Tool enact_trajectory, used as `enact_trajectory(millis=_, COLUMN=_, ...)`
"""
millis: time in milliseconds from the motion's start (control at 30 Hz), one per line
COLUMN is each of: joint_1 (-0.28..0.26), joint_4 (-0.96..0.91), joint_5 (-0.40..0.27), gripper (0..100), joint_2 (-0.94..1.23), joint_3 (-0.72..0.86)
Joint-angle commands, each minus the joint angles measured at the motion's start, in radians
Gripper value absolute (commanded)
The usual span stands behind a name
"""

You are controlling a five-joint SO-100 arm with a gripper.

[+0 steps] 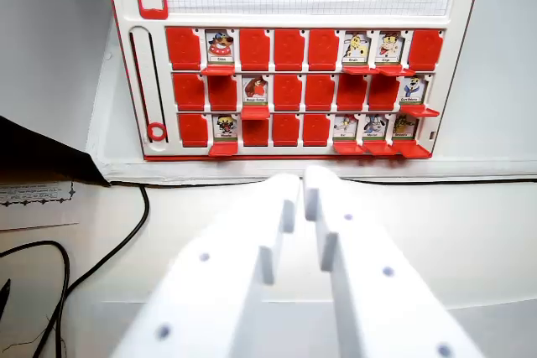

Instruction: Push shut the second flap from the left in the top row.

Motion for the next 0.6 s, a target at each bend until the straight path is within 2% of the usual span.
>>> enact_trajectory(millis=0, joint_1=-0.005, joint_4=-0.034, joint_5=0.002, gripper=0, joint_2=0.018, joint_3=-0.008)
enact_trajectory(millis=200, joint_1=-0.009, joint_4=-0.106, joint_5=-0.002, gripper=0, joint_2=0.054, joint_3=0.106)
enact_trajectory(millis=567, joint_1=-0.035, joint_4=-0.377, joint_5=0.012, gripper=0, joint_2=0.103, joint_3=0.430)
